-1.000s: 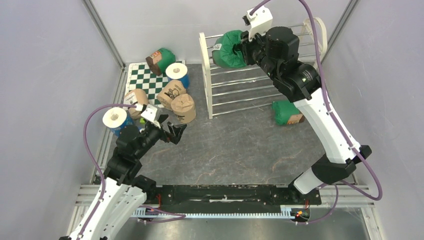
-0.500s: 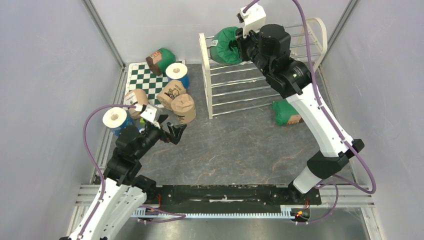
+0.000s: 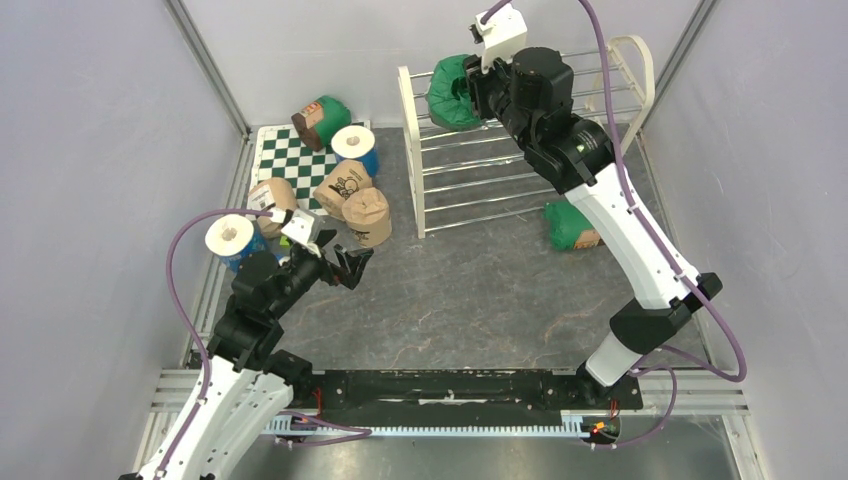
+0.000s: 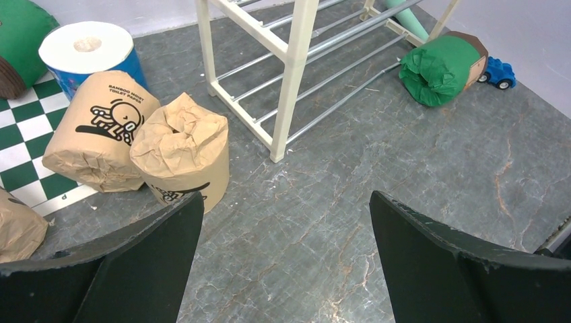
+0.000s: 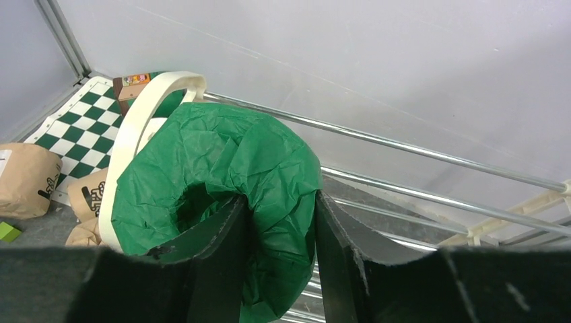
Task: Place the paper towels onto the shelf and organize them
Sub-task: Place the paper towel on the shelf.
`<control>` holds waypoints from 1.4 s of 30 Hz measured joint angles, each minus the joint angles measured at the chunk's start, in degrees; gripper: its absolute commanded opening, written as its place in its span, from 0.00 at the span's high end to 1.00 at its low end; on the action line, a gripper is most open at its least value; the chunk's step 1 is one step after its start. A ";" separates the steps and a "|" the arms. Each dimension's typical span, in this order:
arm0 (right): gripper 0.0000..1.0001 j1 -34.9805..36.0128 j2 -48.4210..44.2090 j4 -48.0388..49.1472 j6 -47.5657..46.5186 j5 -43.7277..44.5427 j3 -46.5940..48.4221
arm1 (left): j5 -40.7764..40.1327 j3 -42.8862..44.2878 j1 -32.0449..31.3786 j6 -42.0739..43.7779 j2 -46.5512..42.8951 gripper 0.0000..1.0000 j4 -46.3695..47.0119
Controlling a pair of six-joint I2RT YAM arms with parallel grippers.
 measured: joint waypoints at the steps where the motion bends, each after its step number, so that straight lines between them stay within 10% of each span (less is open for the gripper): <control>1: 0.59 -0.04 0.02 0.26 0.00 0.09 0.00 | 0.00 -0.02 0.00 0.00 0.00 0.00 0.00; 42: 0.41 -4.98 6.73 22.93 3.54 -0.48 -3.02 | -0.02 -0.02 0.00 0.00 -1.22 0.00 -1.20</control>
